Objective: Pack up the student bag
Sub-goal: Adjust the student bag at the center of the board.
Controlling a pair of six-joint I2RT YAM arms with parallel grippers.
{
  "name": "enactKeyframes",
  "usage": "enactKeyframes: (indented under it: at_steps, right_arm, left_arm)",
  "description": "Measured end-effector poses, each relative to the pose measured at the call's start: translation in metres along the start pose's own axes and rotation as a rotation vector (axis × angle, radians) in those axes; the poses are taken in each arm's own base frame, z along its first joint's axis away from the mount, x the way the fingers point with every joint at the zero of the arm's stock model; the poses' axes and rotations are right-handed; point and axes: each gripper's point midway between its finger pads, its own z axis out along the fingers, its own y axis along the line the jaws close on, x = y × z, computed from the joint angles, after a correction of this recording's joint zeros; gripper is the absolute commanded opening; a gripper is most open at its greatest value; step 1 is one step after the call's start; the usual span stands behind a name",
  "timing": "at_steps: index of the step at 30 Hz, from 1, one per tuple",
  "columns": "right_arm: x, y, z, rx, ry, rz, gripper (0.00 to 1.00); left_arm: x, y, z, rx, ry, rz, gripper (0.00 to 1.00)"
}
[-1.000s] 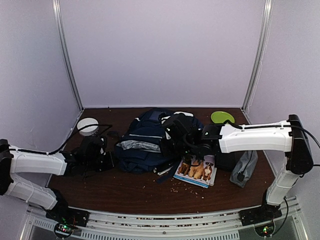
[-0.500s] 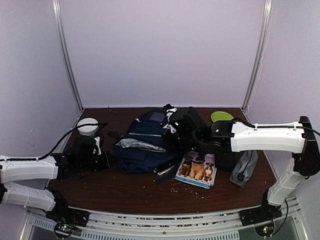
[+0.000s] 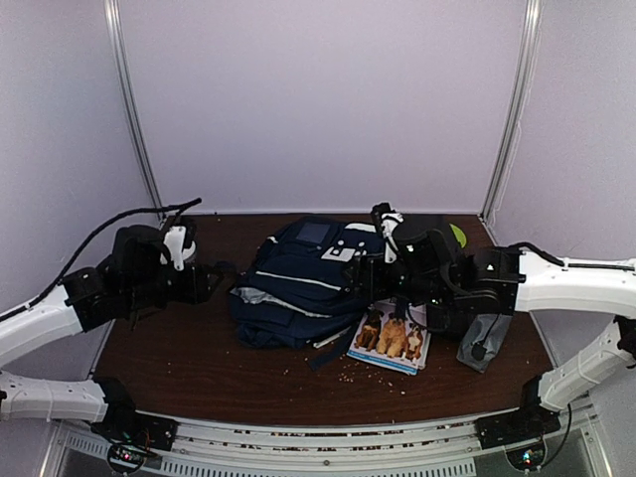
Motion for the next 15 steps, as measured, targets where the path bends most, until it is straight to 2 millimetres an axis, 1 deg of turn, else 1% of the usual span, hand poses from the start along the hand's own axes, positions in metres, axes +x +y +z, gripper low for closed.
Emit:
enactKeyframes:
  at_steps: [2,3,4,6,8,10,12,15]
  right_arm:
    - [0.009,-0.023,0.001,0.025,0.008,0.071,0.82]
    - [0.015,-0.039,0.004,0.042,0.017,0.123,0.82]
    - [0.021,-0.054,0.007,0.067,0.024,0.164,0.83]
    - [0.032,-0.082,0.016,0.107,0.038,0.266,0.83]
    - [0.039,-0.103,0.022,0.132,0.045,0.352,0.83]
    - [0.040,-0.119,0.027,0.146,0.046,0.443,0.83]
    - [0.036,-0.126,0.034,0.143,0.036,0.508,0.83]
    - [0.037,-0.125,0.043,0.124,0.046,0.554,0.83]
  left_arm:
    - [-0.029,-0.017,-0.001,0.019,-0.017,0.118,0.84]
    - [-0.045,-0.028,0.001,0.033,-0.033,0.188,0.85]
    - [-0.055,-0.038,0.002,0.049,-0.042,0.255,0.85]
    - [-0.061,-0.053,0.009,0.082,-0.037,0.380,0.85]
    - [-0.051,-0.062,0.021,0.109,0.000,0.511,0.86]
    - [-0.034,-0.066,0.031,0.138,0.042,0.635,0.88]
    - [-0.020,-0.068,0.038,0.163,0.072,0.745,0.88]
    - [-0.008,-0.070,0.046,0.194,0.098,0.914,0.88]
